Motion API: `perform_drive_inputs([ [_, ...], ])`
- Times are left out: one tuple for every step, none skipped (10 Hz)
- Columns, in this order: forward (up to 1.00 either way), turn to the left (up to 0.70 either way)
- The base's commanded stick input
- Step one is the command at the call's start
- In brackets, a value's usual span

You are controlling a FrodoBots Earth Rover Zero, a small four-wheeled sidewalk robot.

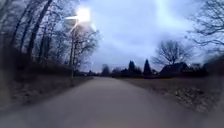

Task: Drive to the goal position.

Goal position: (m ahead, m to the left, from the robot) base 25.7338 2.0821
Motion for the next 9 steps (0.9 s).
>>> perform_drive_inputs([
  [1.00, 0.04],
  [1.00, 0.04],
  [1.00, 0.04],
  [1.00, 0.04],
  [1.00, 0.04],
  [1.00, 0.04],
  [1.00, 0.04],
  [1.00, 0.04],
  [1.00, 0.04],
])
